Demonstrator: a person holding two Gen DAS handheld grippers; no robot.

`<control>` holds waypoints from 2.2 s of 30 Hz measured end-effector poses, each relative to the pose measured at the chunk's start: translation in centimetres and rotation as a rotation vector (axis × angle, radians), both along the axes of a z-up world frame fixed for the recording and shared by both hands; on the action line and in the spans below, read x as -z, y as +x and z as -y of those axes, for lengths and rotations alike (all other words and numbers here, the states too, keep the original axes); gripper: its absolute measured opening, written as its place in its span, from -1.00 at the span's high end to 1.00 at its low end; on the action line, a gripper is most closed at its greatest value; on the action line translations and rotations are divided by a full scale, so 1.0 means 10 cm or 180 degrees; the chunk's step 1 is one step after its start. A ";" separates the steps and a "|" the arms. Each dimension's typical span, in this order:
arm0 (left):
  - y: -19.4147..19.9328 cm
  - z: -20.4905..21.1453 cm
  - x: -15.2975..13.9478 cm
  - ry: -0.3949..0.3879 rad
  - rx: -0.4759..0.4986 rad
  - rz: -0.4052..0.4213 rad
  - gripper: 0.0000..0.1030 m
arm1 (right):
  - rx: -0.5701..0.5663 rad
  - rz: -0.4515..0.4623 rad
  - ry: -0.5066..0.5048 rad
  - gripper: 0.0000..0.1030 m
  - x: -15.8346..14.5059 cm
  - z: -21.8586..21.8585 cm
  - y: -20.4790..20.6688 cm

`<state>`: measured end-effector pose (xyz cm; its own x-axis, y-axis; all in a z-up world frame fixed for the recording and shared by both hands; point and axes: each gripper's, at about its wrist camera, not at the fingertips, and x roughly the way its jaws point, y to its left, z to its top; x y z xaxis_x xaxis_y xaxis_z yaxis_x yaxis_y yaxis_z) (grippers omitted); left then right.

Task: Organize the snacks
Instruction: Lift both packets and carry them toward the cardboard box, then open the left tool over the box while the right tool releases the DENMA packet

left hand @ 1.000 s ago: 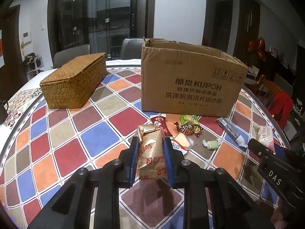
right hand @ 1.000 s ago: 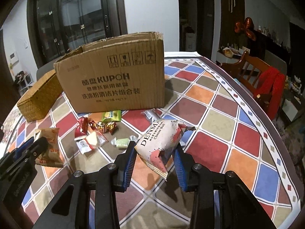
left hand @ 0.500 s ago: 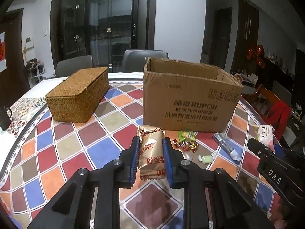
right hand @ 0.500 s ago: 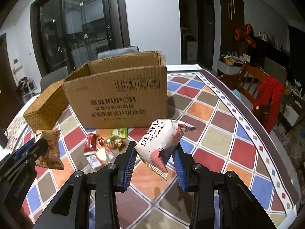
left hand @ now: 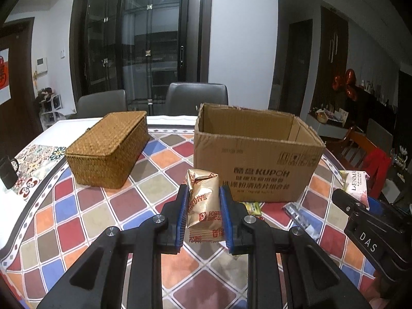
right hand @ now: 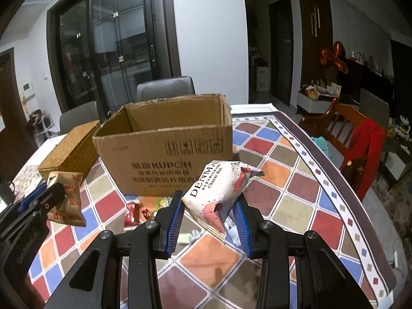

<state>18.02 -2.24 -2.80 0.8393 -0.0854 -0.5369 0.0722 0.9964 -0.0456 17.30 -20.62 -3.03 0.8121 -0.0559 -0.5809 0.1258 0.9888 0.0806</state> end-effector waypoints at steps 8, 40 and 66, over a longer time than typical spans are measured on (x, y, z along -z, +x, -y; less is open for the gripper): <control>0.07 0.01 -0.16 0.0004 -0.0009 0.0092 0.52 | -0.0017 0.0088 -0.0008 0.23 -0.15 0.01 0.08; 0.65 0.11 -0.62 -0.0007 0.0018 0.0387 0.52 | -0.0121 0.0414 -0.0099 0.23 -0.60 0.07 0.57; 1.34 0.24 -0.53 0.0011 0.0101 0.0306 0.52 | -0.0183 0.0356 -0.0125 0.23 -0.51 0.13 1.18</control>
